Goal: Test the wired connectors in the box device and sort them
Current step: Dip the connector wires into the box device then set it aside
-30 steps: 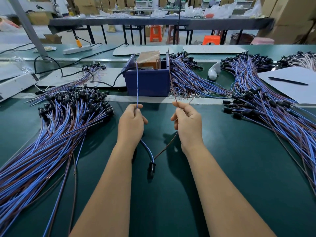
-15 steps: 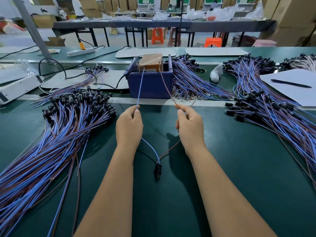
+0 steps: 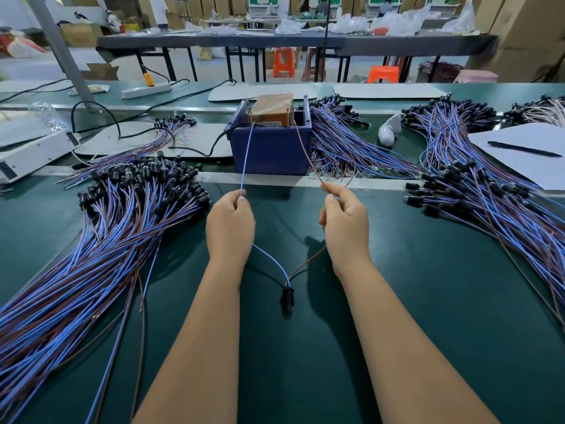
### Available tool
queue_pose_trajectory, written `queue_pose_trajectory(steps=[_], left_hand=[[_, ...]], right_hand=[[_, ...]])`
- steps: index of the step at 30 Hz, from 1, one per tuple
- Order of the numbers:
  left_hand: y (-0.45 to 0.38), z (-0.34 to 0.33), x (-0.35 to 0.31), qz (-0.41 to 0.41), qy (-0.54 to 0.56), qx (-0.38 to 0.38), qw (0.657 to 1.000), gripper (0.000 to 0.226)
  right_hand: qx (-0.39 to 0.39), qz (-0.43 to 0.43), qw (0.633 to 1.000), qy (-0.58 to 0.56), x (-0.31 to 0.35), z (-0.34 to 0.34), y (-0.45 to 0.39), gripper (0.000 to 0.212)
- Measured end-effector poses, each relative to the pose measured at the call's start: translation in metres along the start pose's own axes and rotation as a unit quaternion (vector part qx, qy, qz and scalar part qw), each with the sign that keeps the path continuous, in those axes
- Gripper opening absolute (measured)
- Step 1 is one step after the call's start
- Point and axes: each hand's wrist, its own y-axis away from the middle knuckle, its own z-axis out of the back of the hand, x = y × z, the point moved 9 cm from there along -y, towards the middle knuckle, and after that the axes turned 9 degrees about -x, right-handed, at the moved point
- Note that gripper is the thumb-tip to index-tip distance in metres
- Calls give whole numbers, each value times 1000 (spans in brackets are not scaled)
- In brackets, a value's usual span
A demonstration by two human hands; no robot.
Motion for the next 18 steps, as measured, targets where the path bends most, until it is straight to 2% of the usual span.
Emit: queue_pose_trajectory(steps=[12,18], left_hand=[[2,6,0,32,15,-16,999,31],[3,17,-3,36,53,-56,996,28]], right_hand=[[20,0,1000,9,-3,-6,-1,31],[30,3,1000,1,-2,-8,-1,35]])
